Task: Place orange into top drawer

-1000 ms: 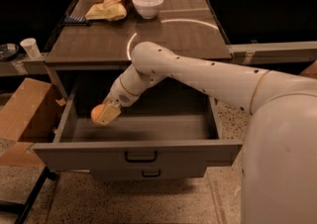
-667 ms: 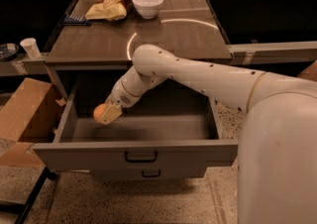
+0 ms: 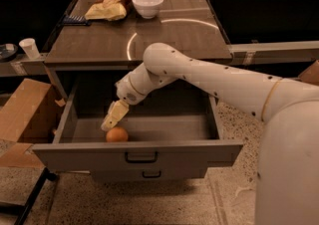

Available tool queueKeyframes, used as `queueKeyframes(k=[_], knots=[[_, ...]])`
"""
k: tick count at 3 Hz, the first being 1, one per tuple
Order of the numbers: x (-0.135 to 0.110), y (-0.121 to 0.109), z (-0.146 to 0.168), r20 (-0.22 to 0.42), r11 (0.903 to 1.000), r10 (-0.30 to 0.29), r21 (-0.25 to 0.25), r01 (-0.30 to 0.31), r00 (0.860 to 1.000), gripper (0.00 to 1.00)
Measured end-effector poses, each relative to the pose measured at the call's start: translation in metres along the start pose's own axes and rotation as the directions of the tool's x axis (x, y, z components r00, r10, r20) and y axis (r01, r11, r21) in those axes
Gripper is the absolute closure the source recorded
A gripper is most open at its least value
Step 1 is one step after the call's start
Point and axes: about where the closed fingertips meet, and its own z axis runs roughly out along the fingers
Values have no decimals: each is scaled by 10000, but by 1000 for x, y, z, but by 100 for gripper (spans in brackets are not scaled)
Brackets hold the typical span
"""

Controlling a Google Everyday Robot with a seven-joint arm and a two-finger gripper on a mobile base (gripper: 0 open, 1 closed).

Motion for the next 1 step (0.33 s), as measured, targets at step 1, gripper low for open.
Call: queueKeyframes(k=[1], knots=[[-22,7,-43,720,9988,-319,403,290,9969,0]])
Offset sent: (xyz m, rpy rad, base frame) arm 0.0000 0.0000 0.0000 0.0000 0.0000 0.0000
